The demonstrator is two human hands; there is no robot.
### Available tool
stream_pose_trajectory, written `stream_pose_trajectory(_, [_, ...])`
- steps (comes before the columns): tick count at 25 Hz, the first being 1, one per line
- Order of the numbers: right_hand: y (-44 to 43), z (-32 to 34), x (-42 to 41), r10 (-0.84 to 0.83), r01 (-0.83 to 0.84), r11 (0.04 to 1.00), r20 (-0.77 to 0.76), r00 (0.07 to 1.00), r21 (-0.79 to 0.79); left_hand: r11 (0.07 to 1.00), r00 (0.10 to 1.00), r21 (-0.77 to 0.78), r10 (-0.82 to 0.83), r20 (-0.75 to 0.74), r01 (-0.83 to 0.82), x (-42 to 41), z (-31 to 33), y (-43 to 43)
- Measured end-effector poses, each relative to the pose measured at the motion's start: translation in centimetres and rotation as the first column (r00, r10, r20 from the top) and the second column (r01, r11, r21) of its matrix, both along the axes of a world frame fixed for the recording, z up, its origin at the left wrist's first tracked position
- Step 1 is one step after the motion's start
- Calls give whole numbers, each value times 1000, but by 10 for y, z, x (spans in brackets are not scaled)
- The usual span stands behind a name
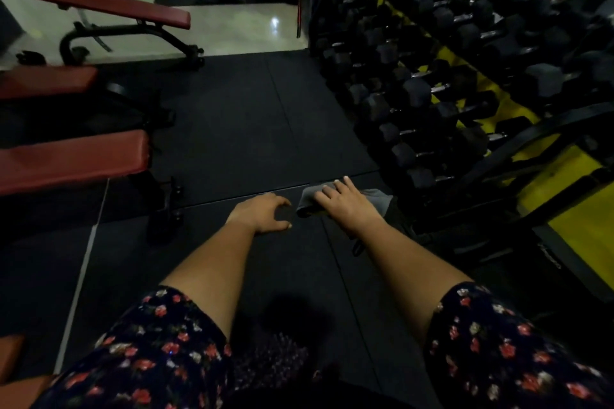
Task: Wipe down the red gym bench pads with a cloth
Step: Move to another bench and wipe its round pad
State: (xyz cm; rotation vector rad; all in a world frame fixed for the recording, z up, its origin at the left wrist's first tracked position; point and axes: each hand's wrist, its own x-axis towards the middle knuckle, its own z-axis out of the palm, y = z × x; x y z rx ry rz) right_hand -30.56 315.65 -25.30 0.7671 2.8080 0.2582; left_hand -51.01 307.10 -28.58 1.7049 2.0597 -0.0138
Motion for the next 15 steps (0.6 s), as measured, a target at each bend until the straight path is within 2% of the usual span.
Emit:
stream_pose_trajectory(5, [45,-9,-58,53,-51,995,17,998,-81,996,996,8,84,-32,-84,-58,-9,27])
stream_pose_trajectory(15, [124,-21,-282,332,-328,941,37,943,-80,916,915,57,401,-44,-398,-232,-14,49])
